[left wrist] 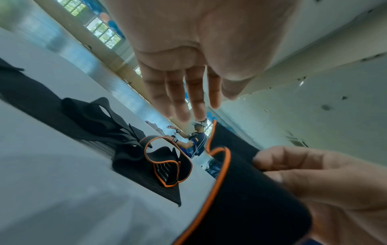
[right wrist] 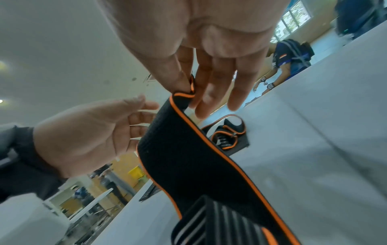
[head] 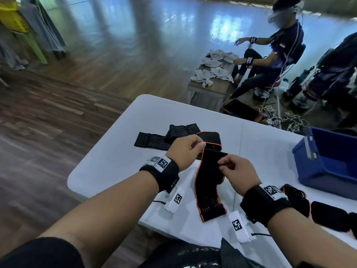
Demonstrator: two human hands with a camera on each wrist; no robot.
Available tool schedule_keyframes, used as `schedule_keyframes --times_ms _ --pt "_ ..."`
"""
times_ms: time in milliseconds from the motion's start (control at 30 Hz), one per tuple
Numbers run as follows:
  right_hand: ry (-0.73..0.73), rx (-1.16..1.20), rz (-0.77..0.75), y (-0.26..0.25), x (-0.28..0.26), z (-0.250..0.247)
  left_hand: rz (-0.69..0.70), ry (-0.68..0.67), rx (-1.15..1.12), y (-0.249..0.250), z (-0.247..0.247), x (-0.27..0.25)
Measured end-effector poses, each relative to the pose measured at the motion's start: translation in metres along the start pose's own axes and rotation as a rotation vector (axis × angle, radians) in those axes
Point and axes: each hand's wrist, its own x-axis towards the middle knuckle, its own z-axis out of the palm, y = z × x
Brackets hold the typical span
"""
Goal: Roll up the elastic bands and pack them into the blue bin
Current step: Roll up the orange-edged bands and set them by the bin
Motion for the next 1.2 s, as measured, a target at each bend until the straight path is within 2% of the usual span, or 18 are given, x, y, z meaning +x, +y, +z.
schedule_keyframes --times_ms 233,300,433,567,667,833,1000,1133,1200 --pt "0.124 0.108 0.212 0.039 -0.030 -0.033 0.092 -0.144 0.336 -0.005 0.043 0.071" --pt "0.166 0.136 0.267 0.049 -0.042 -0.041 0.103 -0.226 0.448 -0.001 0.058 0.090" --pt "0.242 0.160 0.336 0.064 -0.067 -0.048 0.112 -0.420 0.810 0.005 0.078 0.116" --pt "0.288 0.162 0.378 0.071 -0.083 -0.049 0.039 -0.527 0.945 0.000 0.082 0.132" --pt "0.310 0.177 0.393 0.070 -0.087 -0.050 0.007 -0.518 0.820 -0.004 0.077 0.138" --pt "0.318 0.218 0.394 0.067 -0.085 -0.047 0.010 -0.389 0.588 -0.001 0.068 0.130" --pt "0.298 0.240 0.360 0.062 -0.073 -0.048 -0.032 -0.280 0.172 0.012 0.058 0.113" --pt "0.300 0.270 0.322 0.049 -0.060 -0.051 -0.013 -0.335 0.171 0.029 0.048 0.098" --pt "0.286 0.288 0.308 0.043 -0.054 -0.051 0.017 -0.303 0.217 0.039 0.044 0.090"
